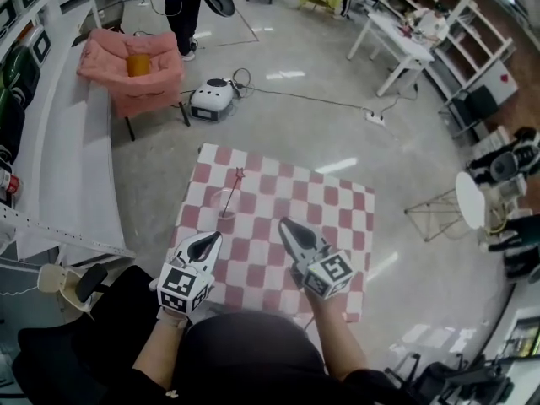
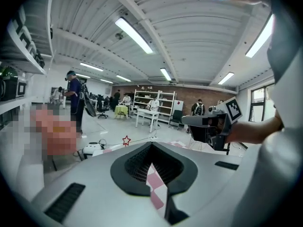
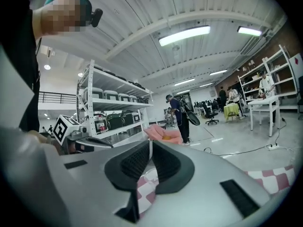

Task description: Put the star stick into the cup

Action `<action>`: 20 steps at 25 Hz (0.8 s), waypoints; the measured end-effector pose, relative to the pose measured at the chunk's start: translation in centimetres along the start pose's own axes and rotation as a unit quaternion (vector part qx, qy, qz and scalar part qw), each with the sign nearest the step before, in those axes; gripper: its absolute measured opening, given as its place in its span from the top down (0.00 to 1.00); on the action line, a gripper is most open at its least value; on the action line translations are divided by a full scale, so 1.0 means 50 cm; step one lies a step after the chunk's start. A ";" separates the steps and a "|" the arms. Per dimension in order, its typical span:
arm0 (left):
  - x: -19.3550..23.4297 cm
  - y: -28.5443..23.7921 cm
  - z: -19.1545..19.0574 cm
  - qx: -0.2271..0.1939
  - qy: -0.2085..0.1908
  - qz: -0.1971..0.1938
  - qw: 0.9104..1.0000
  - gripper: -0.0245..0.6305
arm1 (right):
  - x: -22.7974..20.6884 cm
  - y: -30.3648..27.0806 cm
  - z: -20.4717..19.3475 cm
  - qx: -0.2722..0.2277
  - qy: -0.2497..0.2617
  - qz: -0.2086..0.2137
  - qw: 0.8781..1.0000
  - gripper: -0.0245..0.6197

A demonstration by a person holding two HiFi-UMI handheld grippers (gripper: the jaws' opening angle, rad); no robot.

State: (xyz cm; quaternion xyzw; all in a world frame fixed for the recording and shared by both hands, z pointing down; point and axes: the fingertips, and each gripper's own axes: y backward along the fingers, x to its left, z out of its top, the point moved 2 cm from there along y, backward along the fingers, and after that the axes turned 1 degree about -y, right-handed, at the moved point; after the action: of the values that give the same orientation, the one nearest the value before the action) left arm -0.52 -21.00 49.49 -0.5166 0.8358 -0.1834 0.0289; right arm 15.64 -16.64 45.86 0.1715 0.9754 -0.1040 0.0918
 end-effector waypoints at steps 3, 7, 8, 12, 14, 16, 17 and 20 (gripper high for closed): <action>-0.033 -0.019 0.015 -0.004 -0.014 -0.023 1.000 0.90 | 0.002 0.045 0.002 -0.011 0.002 -0.014 1.000 0.91; -0.077 -0.039 0.028 -0.009 -0.026 -0.046 0.999 0.90 | -0.001 0.097 0.003 -0.019 0.004 -0.034 0.999 0.91; -0.086 -0.044 0.032 -0.011 -0.028 -0.051 0.998 0.90 | -0.004 0.109 0.002 -0.021 0.003 -0.040 0.999 0.91; -0.119 -0.062 0.048 -0.018 -0.036 -0.071 0.997 0.90 | -0.019 0.154 -0.005 -0.031 -0.005 -0.065 0.997 0.91; -0.132 -0.069 0.054 -0.020 -0.039 -0.079 0.996 0.90 | -0.027 0.171 -0.009 -0.035 -0.007 -0.076 0.997 0.91; -0.145 -0.077 0.060 -0.022 -0.042 -0.086 0.995 0.90 | -0.035 0.183 -0.013 -0.038 -0.008 -0.082 0.996 0.91; -0.151 -0.080 0.062 -0.023 -0.044 -0.089 0.995 0.90 | -0.039 0.187 -0.016 -0.039 -0.008 -0.083 0.996 0.91; -0.164 -0.090 0.067 -0.025 -0.049 -0.094 0.994 0.90 | -0.047 0.197 -0.021 -0.042 -0.008 -0.086 0.995 0.91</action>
State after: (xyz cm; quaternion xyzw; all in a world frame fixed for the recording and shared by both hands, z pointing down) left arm 7.93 -16.56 46.70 -0.6022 0.7852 -0.1385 0.0397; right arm 21.15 -8.10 45.67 0.0825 0.9892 -0.0719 0.0975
